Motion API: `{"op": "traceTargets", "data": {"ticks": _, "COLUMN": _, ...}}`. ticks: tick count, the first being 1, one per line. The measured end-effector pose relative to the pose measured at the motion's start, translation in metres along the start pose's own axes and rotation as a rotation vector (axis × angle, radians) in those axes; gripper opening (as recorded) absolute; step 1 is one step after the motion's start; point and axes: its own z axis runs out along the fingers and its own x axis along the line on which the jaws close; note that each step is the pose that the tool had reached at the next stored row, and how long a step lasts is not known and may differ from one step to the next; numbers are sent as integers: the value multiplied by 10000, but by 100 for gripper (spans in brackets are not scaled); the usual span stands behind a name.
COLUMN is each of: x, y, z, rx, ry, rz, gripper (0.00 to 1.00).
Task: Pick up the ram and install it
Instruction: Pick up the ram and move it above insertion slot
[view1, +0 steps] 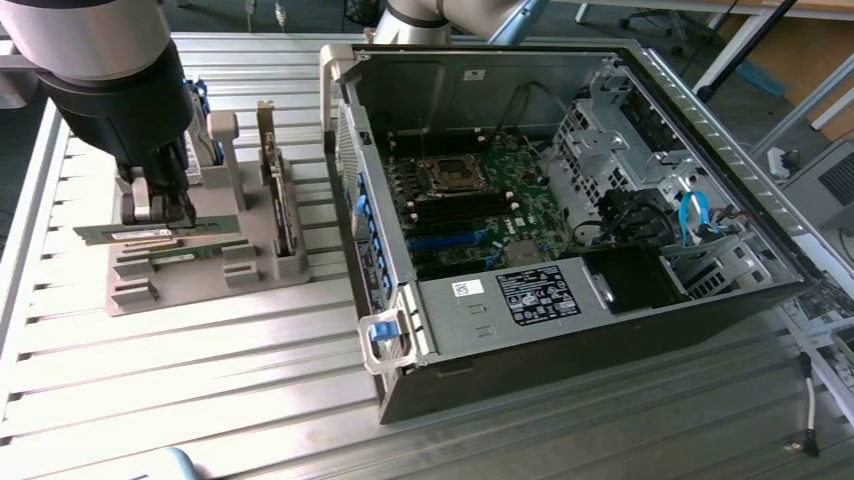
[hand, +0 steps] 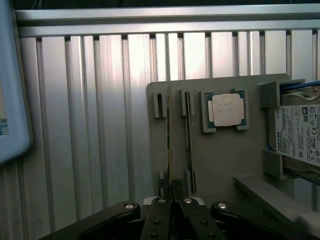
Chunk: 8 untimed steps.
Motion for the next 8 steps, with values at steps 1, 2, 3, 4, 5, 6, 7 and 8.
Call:
{"op": "traceTargets", "data": {"ticks": 1, "x": -1, "y": 0, "z": -12, "rx": 0, "ry": -1, "rz": 2, "gripper": 12}}
{"op": "traceTargets", "data": {"ticks": 2, "x": -1, "y": 0, "z": -25, "rx": 0, "ry": 0, "rz": 3, "gripper": 12}}
{"op": "traceTargets", "data": {"ticks": 3, "x": -1, "y": 0, "z": -38, "rx": 0, "ry": 0, "rz": 4, "gripper": 12}}
{"op": "traceTargets", "data": {"ticks": 4, "x": -2, "y": 0, "z": -50, "rx": 0, "ry": 0, "rz": 5, "gripper": 12}}
{"op": "traceTargets", "data": {"ticks": 5, "x": -2, "y": 0, "z": -63, "rx": 0, "ry": 0, "rz": 7, "gripper": 12}}
{"op": "traceTargets", "data": {"ticks": 6, "x": -3, "y": 0, "z": -81, "rx": 0, "ry": 0, "rz": 8, "gripper": 12}}
{"op": "traceTargets", "data": {"ticks": 7, "x": -3, "y": 0, "z": -92, "rx": 0, "ry": 0, "rz": 10, "gripper": 12}}
{"op": "traceTargets", "data": {"ticks": 8, "x": -4, "y": 0, "z": -107, "rx": 0, "ry": 0, "rz": 11, "gripper": 12}}
